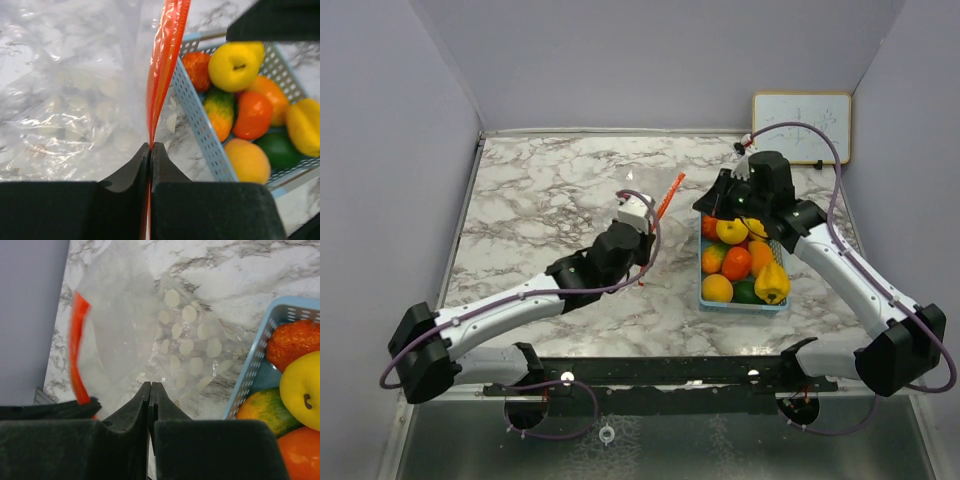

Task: Place the food in the zip-top bag and seal the zipper
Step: Pick up the zipper food storage bag at the center of the board.

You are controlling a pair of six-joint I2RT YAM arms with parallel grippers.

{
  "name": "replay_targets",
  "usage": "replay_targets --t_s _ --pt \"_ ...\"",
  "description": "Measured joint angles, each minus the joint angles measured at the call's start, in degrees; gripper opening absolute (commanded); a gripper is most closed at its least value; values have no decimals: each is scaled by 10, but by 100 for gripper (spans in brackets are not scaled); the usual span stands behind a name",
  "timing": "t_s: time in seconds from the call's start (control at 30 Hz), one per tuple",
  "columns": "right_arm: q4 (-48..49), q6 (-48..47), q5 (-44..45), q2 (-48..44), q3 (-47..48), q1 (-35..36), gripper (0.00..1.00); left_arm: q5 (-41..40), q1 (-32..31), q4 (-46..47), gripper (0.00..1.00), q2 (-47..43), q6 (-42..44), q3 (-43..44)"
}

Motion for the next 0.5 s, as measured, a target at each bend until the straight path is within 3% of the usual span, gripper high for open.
replay_targets --t_s 0.1,0.33,0.5 --pt "40 -13 -50 -33 -40 -2 5 21 13 -14 0 -64 -38 2" --pt "172 -1 -216 -39 -83 -1 33 76 21 -44 0 -91 -78 1" --pt "240 19 -269 -37 -88 -1 36 136 41 -42 0 -90 -83 0"
